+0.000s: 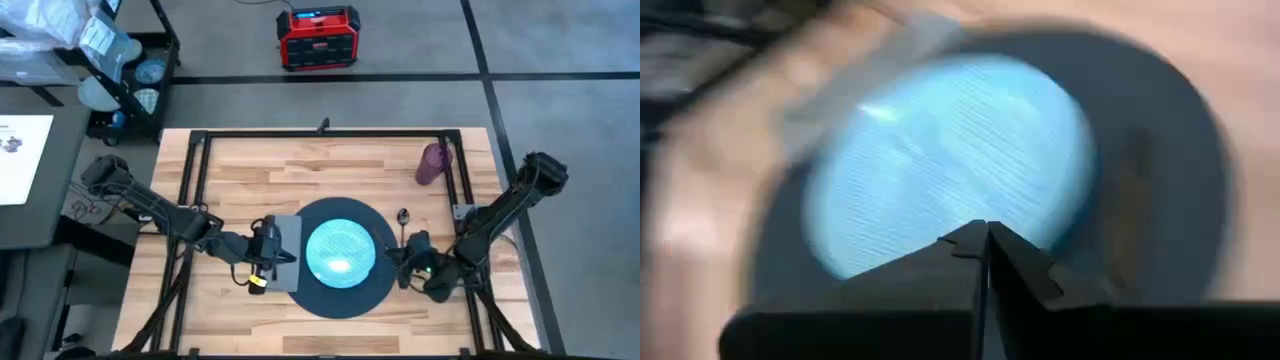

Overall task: Set table place
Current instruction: Put the black table knife on the tablemat to the right side of the blue plate

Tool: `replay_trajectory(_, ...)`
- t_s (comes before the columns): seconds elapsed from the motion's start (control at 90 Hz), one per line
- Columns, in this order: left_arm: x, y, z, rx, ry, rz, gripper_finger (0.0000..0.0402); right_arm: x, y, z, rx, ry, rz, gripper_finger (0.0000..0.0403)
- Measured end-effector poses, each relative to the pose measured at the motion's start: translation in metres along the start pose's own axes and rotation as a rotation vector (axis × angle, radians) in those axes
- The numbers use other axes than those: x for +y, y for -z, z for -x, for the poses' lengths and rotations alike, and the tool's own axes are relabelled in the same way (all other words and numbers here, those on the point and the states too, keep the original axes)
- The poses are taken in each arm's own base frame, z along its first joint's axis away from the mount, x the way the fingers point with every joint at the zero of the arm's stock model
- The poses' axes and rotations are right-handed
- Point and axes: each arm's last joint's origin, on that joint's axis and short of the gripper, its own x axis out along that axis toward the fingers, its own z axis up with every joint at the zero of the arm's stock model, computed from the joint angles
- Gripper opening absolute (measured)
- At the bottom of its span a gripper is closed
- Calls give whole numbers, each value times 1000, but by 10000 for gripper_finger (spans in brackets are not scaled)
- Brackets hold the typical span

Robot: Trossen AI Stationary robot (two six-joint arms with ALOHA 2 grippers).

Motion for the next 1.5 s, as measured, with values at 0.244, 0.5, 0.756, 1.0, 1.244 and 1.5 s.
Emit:
replay_trajectory(0.244,0,0,0,-3,-1,-3,0,-4,7,-7,257,65,-10,6)
replay_trajectory(0.5,0,0,0,-1,-1,-19,0,-7,3,6,317,211,-12,47)
replay_trajectory(0.756,1,3,0,29,-5,-1,0,-10,17,18,368,216,-106,2)
replay_trajectory(1.0,1,3,0,27,-5,-2,0,-12,27,10,430,276,-101,0)
replay_trajectory(1.244,1,3,0,28,-5,12,0,-10,39,0,444,295,-89,0)
replay_trajectory(1.5,1,3,0,27,-5,18,0,-5,40,-3,441,247,-90,0)
